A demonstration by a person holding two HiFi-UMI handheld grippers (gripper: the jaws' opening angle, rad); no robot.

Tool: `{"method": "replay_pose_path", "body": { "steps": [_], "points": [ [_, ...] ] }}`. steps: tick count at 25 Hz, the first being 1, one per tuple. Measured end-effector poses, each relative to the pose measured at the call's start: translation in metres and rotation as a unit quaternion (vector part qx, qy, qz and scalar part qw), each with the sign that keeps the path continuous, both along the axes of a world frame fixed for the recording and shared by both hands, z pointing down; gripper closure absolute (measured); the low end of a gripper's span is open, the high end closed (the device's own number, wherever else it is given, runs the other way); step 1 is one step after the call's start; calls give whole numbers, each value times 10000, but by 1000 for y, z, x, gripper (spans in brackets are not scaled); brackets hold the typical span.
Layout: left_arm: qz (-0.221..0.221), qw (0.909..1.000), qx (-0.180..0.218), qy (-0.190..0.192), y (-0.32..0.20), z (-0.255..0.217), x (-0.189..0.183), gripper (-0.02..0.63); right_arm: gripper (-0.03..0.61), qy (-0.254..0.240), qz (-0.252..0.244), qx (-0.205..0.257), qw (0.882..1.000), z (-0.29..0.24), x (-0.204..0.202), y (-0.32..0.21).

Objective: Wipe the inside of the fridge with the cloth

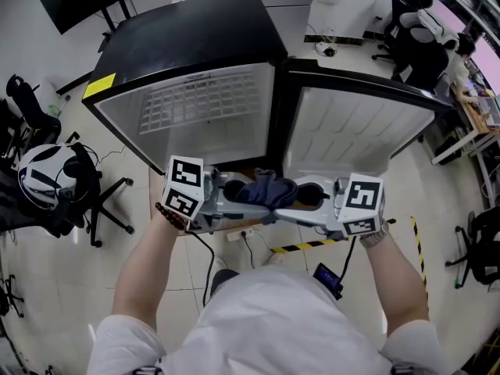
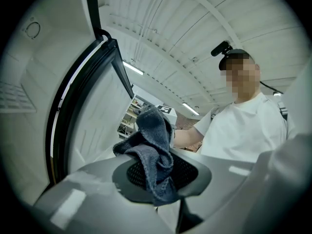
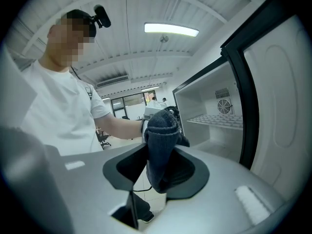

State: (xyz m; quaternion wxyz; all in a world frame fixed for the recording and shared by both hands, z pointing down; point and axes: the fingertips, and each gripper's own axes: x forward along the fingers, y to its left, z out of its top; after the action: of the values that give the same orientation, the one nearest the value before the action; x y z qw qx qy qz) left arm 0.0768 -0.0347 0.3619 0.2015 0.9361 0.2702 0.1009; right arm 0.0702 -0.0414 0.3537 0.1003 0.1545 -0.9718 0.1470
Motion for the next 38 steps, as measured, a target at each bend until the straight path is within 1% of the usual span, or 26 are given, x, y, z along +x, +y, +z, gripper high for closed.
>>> {"method": "replay_pose_path", "body": {
  "steps": [3,6,10,13,16,17,19,21,24,27,30,32,38],
  "points": [
    [-84,9998,143,-55,-1,1,5,534,460,64,139,40,9999,1,5,-1],
    [-515,9975,483,-98,-14,2,13,521,477,161,519,189,9983,1,13,-9],
    [-1268,9862,1065,-34,-38,1,22,450,485,309,1099,549,9919,-2,25,-24],
    [-1754,9761,1283,83,-52,-1,27,404,486,365,1473,853,9847,-11,33,-34],
    [-2315,9636,1324,204,-66,-3,27,362,486,346,1868,1157,9749,-24,44,-43],
    [-2494,9590,1324,233,-72,-2,26,359,486,339,2004,1257,9710,-28,48,-45],
    [-2834,9502,1274,234,-83,4,23,340,486,322,2245,1439,9633,-38,55,-51],
    [-3163,9406,1222,184,-93,13,20,336,486,296,2431,1588,9565,-47,61,-55],
    [-3612,9236,1278,107,-105,26,19,336,486,262,2671,1795,9464,-61,68,-60],
    [-4006,9036,1521,-4,-112,35,23,338,486,289,2884,2020,9355,-73,73,-64],
    [-4251,8851,1888,-161,-113,41,33,355,486,322,3077,2240,9242,-87,75,-69],
    [-4368,8758,2043,-221,-113,43,42,376,486,325,3190,2352,9175,-95,76,-71],
    [-4637,8562,2233,-452,-114,54,63,400,486,321,3370,2500,9071,-108,76,-75]
  ]
}}
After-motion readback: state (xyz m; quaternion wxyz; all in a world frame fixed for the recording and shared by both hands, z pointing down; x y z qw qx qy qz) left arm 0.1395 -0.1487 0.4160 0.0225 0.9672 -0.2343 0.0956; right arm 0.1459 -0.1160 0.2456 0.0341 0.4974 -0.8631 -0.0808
